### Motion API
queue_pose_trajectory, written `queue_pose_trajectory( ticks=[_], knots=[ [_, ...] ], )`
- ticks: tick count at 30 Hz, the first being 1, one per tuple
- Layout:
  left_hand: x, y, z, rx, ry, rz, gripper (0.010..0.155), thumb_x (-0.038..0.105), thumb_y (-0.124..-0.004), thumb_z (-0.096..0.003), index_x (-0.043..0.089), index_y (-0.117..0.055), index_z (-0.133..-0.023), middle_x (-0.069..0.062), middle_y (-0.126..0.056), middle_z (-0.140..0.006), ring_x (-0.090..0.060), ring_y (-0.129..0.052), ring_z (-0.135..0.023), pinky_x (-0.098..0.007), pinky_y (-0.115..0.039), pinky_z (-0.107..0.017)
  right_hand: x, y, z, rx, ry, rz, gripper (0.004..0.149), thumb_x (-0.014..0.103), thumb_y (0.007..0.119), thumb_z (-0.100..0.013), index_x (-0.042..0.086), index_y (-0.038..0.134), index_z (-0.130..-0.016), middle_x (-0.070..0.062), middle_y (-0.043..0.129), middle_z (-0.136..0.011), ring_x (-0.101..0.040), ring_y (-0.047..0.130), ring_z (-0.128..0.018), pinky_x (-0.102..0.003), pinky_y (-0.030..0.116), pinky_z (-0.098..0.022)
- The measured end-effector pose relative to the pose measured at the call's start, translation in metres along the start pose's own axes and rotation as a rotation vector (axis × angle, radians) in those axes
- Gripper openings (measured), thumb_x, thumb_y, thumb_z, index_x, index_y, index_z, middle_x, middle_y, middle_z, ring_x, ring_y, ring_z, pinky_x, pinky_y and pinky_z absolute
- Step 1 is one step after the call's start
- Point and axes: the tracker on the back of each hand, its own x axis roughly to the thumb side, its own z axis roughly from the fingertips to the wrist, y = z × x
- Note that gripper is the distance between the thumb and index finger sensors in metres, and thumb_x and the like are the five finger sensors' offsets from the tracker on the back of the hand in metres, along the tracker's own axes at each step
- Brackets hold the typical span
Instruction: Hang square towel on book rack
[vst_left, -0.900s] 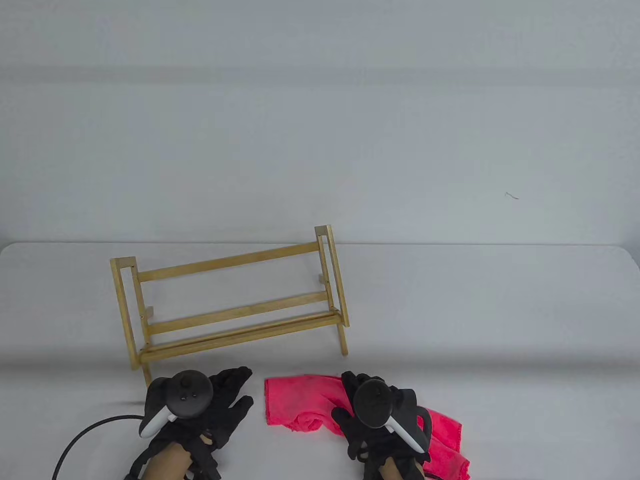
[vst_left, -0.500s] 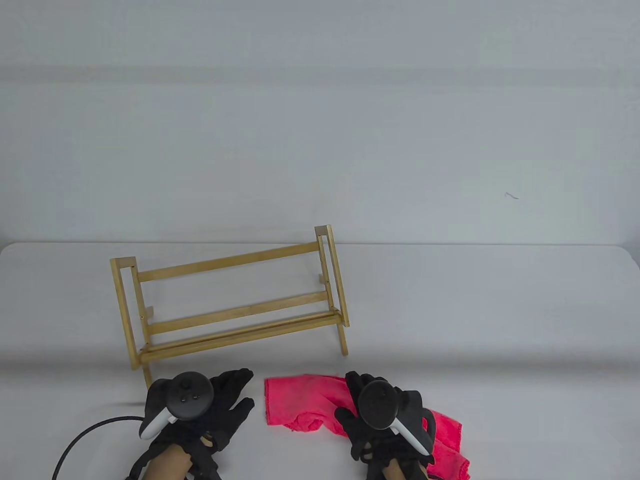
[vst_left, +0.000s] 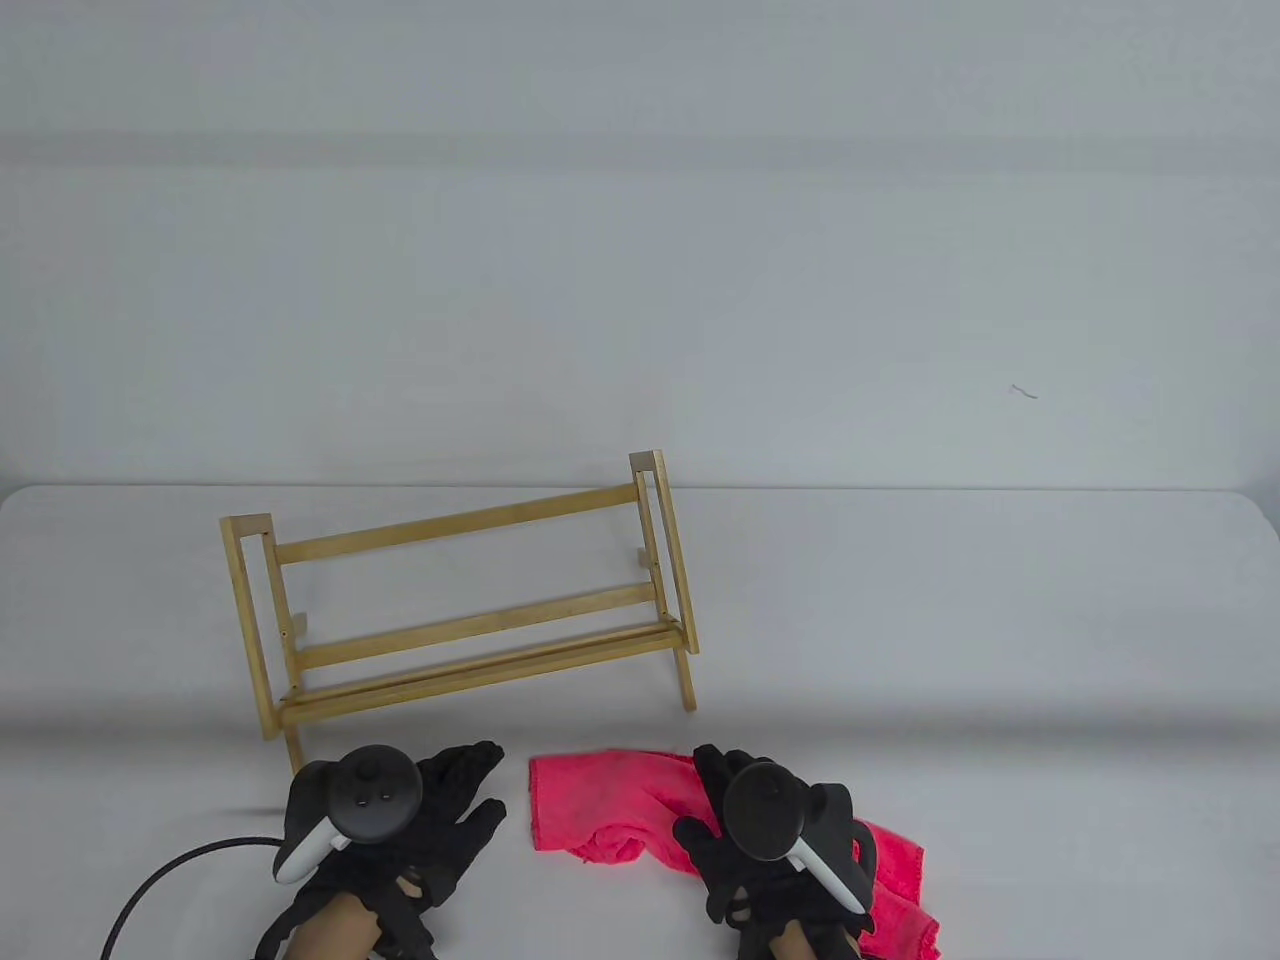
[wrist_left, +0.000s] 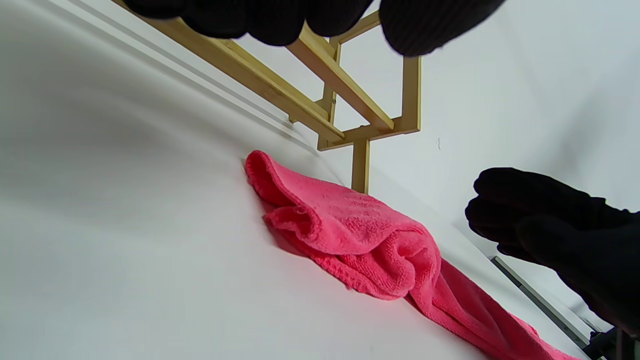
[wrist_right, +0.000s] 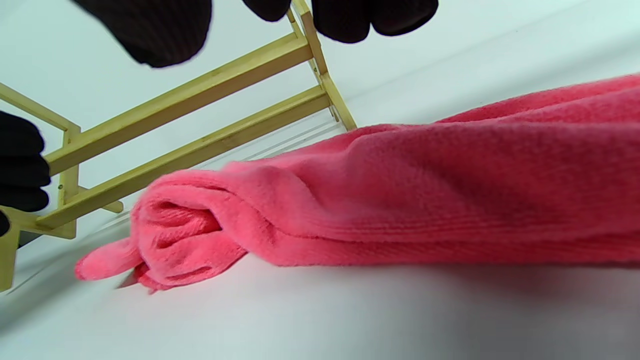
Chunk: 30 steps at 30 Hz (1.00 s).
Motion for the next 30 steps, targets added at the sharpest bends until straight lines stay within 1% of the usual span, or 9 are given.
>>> queue_pose_trajectory(
  ticks=[3,6,13,18,22,23,26,27,30],
  knots=[
    [0.000,0.002,0.001,0.012,-0.005,0.004,0.063,0.041,-0.067,-0.0568,0.012,-0.044,-0.108,-0.021,-0.046,-0.106,-0.047,-0.051,-0.096,-0.061,-0.052,-0.068,0.001,-0.002,0.000,-0.004,-0.007,0.000,0.073,0.053,0.070,-0.046,0.033,0.030,-0.103,-0.004,0.036,-0.108,-0.034,0.041,-0.105,-0.058,0.030,-0.075],
    [0.001,0.004,0.002,0.020,-0.008,0.003,0.063,0.041,-0.067,-0.0568,0.012,-0.044,-0.108,-0.021,-0.046,-0.106,-0.047,-0.051,-0.096,-0.061,-0.052,-0.068,0.007,-0.006,0.000,-0.012,-0.028,0.008,0.074,0.053,0.071,-0.046,0.037,0.027,-0.103,-0.004,0.034,-0.109,-0.034,0.039,-0.105,-0.058,0.029,-0.076],
    [0.001,0.006,0.002,0.031,-0.009,0.003,0.064,0.041,-0.067,-0.0567,0.012,-0.043,-0.108,-0.021,-0.046,-0.106,-0.047,-0.051,-0.096,-0.061,-0.052,-0.068,0.032,-0.005,-0.013,0.030,-0.062,0.134,0.076,0.053,0.073,-0.045,0.038,0.026,-0.103,-0.003,0.029,-0.110,-0.033,0.035,-0.107,-0.058,0.027,-0.076],
    [0.000,0.006,0.004,0.033,0.002,0.005,0.063,0.041,-0.067,-0.0568,0.012,-0.043,-0.108,-0.021,-0.046,-0.106,-0.047,-0.051,-0.096,-0.061,-0.052,-0.068,0.050,0.006,-0.034,0.112,-0.049,0.247,0.080,0.053,0.074,-0.045,0.038,0.021,-0.103,-0.002,0.024,-0.110,-0.033,0.030,-0.107,-0.057,0.025,-0.077],
    [-0.001,0.008,0.006,0.039,0.010,0.011,0.063,0.041,-0.067,-0.0568,0.012,-0.043,-0.108,-0.021,-0.047,-0.106,-0.047,-0.051,-0.096,-0.061,-0.052,-0.068,0.058,0.017,-0.050,0.170,-0.034,0.288,0.082,0.053,0.076,-0.044,0.038,0.020,-0.103,-0.002,0.022,-0.110,-0.033,0.028,-0.108,-0.057,0.024,-0.077],
    [-0.002,0.008,0.006,0.038,0.014,0.012,0.063,0.041,-0.067,-0.0568,0.012,-0.043,-0.108,-0.021,-0.046,-0.106,-0.047,-0.051,-0.096,-0.061,-0.052,-0.068,0.061,0.020,-0.054,0.192,-0.029,0.303,0.083,0.053,0.076,-0.044,0.037,0.019,-0.103,-0.002,0.020,-0.110,-0.033,0.027,-0.108,-0.057,0.024,-0.077],
    [-0.003,0.011,0.007,0.044,0.023,0.009,0.064,0.041,-0.067,-0.0567,0.012,-0.043,-0.108,-0.021,-0.047,-0.106,-0.047,-0.051,-0.096,-0.061,-0.052,-0.068,0.064,0.032,-0.065,0.244,-0.019,0.373,0.085,0.053,0.078,-0.043,0.035,0.020,-0.103,-0.001,0.022,-0.110,-0.033,0.027,-0.108,-0.057,0.024,-0.077],
    [-0.004,0.012,0.007,0.049,0.025,0.010,0.064,0.041,-0.067,-0.0567,0.011,-0.043,-0.108,-0.021,-0.047,-0.106,-0.047,-0.051,-0.096,-0.061,-0.052,-0.068,0.064,0.035,-0.068,0.269,-0.017,0.399,0.086,0.053,0.078,-0.043,0.035,0.020,-0.103,-0.001,0.019,-0.110,-0.033,0.027,-0.108,-0.057,0.024,-0.077],
    [-0.006,0.013,0.008,0.048,0.036,0.011,0.063,0.041,-0.067,-0.0567,0.012,-0.043,-0.108,-0.021,-0.047,-0.106,-0.047,-0.051,-0.096,-0.061,-0.052,-0.068,0.065,0.042,-0.073,0.312,-0.020,0.396,0.087,0.052,0.080,-0.042,0.032,0.021,-0.103,-0.002,0.022,-0.110,-0.033,0.028,-0.108,-0.057,0.024,-0.077]
  ],
)
